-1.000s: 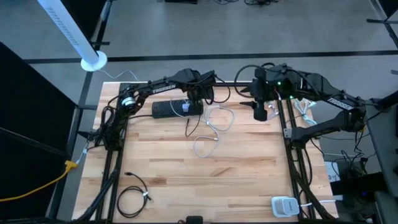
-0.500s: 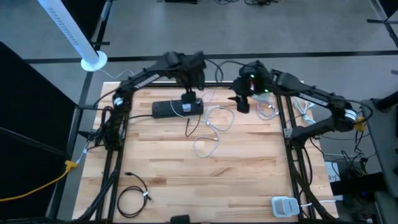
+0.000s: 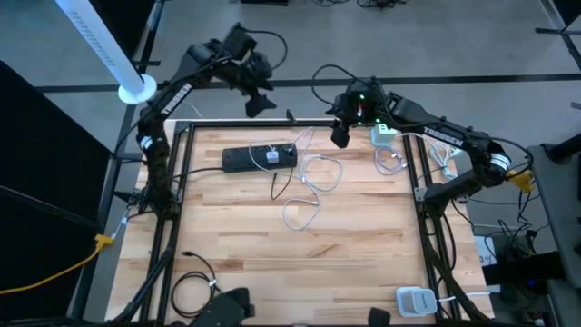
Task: Insert USB
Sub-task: Insert black charger cable into the bottom white outlet extension
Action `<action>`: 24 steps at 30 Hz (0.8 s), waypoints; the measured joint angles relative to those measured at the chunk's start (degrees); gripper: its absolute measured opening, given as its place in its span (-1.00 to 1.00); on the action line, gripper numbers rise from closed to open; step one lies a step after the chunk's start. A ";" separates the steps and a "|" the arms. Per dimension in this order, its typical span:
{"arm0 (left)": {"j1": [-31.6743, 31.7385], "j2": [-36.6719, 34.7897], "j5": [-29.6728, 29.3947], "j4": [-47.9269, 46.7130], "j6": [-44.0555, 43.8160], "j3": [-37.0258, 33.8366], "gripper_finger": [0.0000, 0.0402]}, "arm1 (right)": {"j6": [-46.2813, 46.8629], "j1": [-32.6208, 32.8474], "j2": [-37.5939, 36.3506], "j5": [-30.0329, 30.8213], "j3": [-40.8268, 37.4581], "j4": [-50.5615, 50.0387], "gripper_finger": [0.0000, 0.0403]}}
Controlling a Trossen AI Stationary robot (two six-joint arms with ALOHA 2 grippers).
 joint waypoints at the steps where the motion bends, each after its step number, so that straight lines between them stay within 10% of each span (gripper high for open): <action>1: 0.24 -0.93 1.93 -0.10 0.05 -1.43 0.56 | -0.90 0.00 0.25 0.10 0.00 0.06 -0.25; 12: -2.54 -17.51 19.31 24.13 -10.73 -31.40 0.56 | 5.73 0.69 1.90 2.34 0.19 -10.05 -0.39; 18: -8.88 -29.82 12.34 39.68 -30.71 -44.32 0.56 | 2.68 5.87 -1.08 2.81 -0.23 -24.31 -0.58; 24: -23.03 -39.90 -7.85 56.17 -43.91 -54.90 0.56 | 4.39 10.46 -3.00 2.76 -2.35 -31.65 -0.77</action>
